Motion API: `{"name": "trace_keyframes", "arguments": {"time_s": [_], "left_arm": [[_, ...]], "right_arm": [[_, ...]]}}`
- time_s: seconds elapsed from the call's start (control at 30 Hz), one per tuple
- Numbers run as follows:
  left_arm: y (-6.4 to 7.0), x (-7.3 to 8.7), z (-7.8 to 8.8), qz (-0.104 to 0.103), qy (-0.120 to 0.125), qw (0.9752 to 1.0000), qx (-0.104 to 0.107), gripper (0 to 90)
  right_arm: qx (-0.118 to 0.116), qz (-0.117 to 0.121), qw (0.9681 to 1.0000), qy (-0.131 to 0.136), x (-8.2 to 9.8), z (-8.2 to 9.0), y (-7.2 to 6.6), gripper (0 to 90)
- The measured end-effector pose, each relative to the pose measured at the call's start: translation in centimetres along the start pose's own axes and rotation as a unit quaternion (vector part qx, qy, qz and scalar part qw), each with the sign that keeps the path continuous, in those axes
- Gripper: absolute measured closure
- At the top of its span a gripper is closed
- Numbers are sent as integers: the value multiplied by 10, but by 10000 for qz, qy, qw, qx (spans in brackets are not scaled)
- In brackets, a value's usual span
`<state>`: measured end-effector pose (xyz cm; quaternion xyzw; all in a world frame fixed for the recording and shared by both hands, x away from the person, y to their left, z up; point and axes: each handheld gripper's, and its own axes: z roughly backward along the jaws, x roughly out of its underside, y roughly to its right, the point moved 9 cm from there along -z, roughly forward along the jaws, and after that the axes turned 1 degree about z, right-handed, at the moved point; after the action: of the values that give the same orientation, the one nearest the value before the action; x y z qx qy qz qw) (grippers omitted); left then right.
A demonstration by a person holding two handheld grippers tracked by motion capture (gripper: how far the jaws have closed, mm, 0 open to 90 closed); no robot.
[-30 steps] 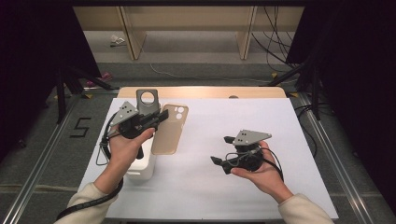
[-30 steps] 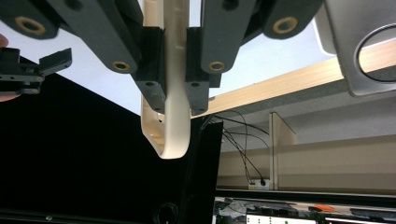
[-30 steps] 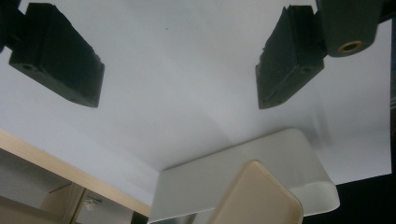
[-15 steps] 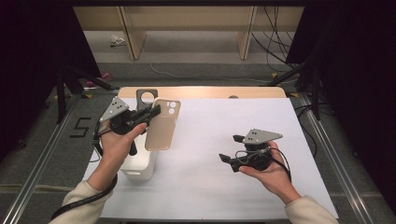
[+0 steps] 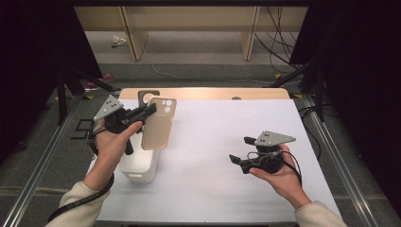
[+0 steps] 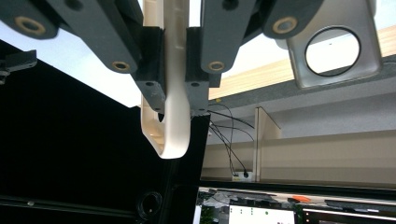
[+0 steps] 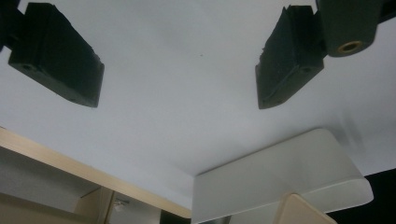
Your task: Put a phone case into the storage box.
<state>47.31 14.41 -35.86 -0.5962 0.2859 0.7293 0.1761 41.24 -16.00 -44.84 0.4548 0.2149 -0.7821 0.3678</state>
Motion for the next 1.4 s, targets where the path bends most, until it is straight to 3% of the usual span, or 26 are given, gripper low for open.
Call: {"name": "trace_keyframes", "arguments": {"time_s": [0.73, 1.4], "left_arm": [[-34, -4, 8, 126, 100, 9995, -257, 810], [-49, -4, 13, 155, 148, 9993, -321, 810]], "right_arm": [[146, -152, 9998, 30, 8, 13, 12, 161], [205, -209, 9996, 39, 11, 18, 15, 161]]}}
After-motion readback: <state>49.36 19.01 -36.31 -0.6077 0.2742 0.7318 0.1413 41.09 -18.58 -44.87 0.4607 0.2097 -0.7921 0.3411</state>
